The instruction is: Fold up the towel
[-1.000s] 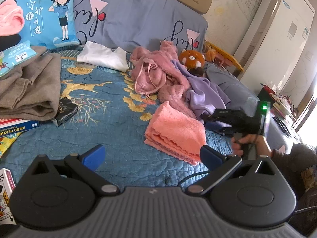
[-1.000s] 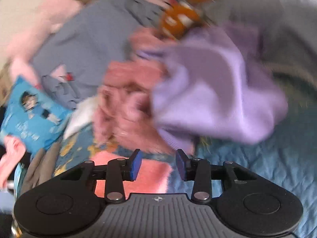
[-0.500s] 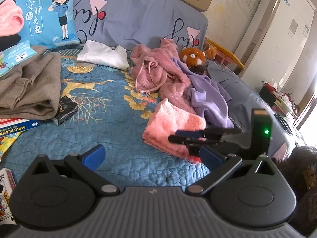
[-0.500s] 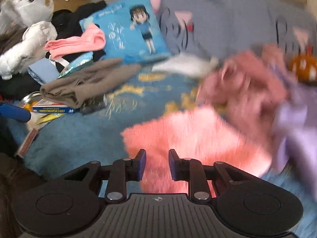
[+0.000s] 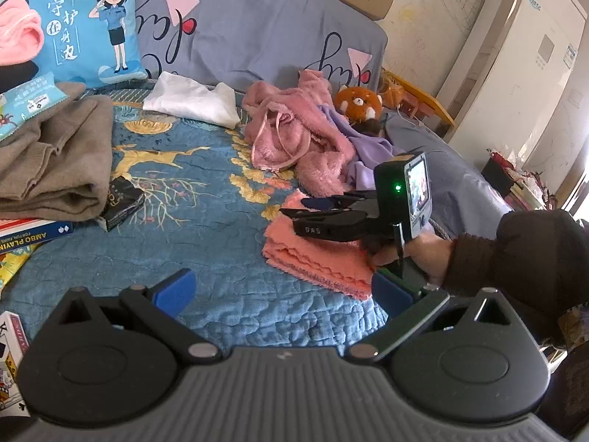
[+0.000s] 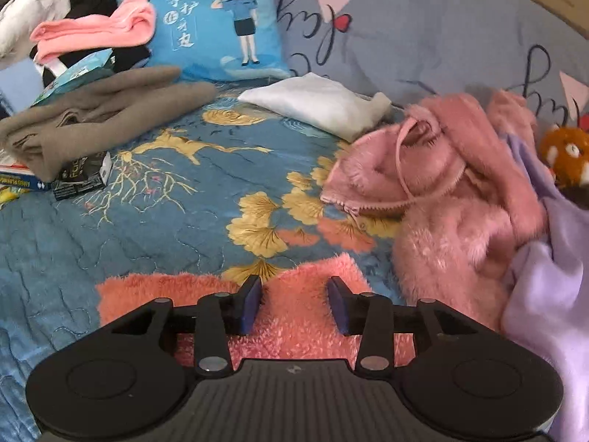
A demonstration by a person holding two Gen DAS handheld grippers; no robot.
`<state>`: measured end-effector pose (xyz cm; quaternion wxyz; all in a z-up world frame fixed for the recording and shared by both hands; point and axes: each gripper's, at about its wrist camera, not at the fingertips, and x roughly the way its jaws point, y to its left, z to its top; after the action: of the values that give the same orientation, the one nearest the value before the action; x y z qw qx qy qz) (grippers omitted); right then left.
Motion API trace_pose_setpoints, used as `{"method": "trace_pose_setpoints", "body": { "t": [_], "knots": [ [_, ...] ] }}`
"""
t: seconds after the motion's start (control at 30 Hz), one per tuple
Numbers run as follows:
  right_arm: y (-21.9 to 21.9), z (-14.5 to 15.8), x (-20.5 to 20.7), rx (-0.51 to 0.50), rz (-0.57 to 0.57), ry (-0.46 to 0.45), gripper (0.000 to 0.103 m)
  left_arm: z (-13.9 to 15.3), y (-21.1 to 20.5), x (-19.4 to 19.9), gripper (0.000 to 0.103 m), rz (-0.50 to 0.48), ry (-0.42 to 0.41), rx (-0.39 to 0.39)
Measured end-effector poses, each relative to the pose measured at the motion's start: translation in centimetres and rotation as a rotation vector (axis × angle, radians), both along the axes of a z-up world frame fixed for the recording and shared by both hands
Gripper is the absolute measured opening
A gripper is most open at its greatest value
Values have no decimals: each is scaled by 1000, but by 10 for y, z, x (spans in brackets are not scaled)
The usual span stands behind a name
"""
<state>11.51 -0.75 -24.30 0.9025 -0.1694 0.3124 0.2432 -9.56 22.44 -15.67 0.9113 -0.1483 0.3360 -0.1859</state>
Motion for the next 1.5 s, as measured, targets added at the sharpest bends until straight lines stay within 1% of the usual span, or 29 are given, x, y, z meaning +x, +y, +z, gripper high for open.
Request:
{"method": "trace_pose_setpoints", "body": {
  "t": [0.03, 0.1, 0.13, 0.2, 0.23, 0.3, 0.43, 0.53, 0.6, 0.67, 0.77, 0.8, 0.83, 0.87, 0.93, 1.0, 1.07, 1.13, 1.2, 1.27, 1.33, 1.43, 1.5],
  "knots": [
    [-3, 5, -2, 18, -5, -21, 37, 0, 0, 0, 103, -1, 0, -1],
    [-11, 11, -11, 62, -15, -58, 37, 0, -1, 0, 103, -4, 0, -1],
    [-12, 10, -11, 69, -10, -43, 38, -1, -1, 0, 103, -4, 0, 0],
    [-12, 1, -11, 55, 23, 36, 39, -1, -1, 1, 103, -6, 1, -1],
    [-13, 1, -15, 52, 29, 21, 39, -1, -1, 1, 103, -6, 2, -1],
    [-17, 7, -25, 89, 22, -6, 39, -1, -2, 2, 103, -7, 2, 1],
    [-21, 11, -54, 157, 102, 9, 39, -1, -1, 2, 103, -8, 3, -2],
    [-9, -6, -73, 65, 165, 5, 41, -1, -2, 2, 103, -13, 3, 2],
    [-5, -9, -80, 51, 161, -20, 42, -1, -3, 2, 103, -14, 4, 11],
    [-8, -2, -79, 106, 122, -7, 41, -1, -3, 2, 103, -12, 5, 17],
    [-21, 15, -88, 195, 71, -40, 39, -1, -2, 2, 103, -6, 6, 9],
    [-27, 20, -90, 211, 47, -59, 40, -1, -1, 2, 103, -5, 7, 6],
    [-35, 23, -92, 226, 16, -70, 42, -1, -1, 1, 103, -5, 6, 7],
    [-45, 26, -91, 254, -23, -69, 44, -1, -1, 1, 103, -7, 5, 8],
    [-76, 28, -88, 345, -118, -32, 52, -1, -1, 1, 103, -8, 4, 8],
    [-107, 25, -81, 425, -215, 16, 56, -2, -1, 1, 103, -10, 4, 7],
    [-135, 17, -73, 498, -297, 71, 57, -2, -1, 1, 103, -11, 4, 7],
    [-158, 7, -63, 588, -352, 141, 60, -2, -2, 1, 103, -13, 6, 10],
    [-176, -5, -53, 686, -389, 213, 61, -2, -2, 1, 103, -15, 10, 15],
    [-184, -15, -43, 752, -407, 266, 62, -3, -4, 2, 103, -17, 16, 21],
    [-182, -25, -33, 781, -416, 307, 64, -4, -5, 2, 103, -19, 22, 28],
    [-174, -33, -23, 805, -404, 309, 67, -5, -7, 4, 103, -21, 32, 39],
    [-167, -32, -17, 813, -391, 316, 69, -6, -8, 5, 103, -22, 39, 45]
  ]
}}
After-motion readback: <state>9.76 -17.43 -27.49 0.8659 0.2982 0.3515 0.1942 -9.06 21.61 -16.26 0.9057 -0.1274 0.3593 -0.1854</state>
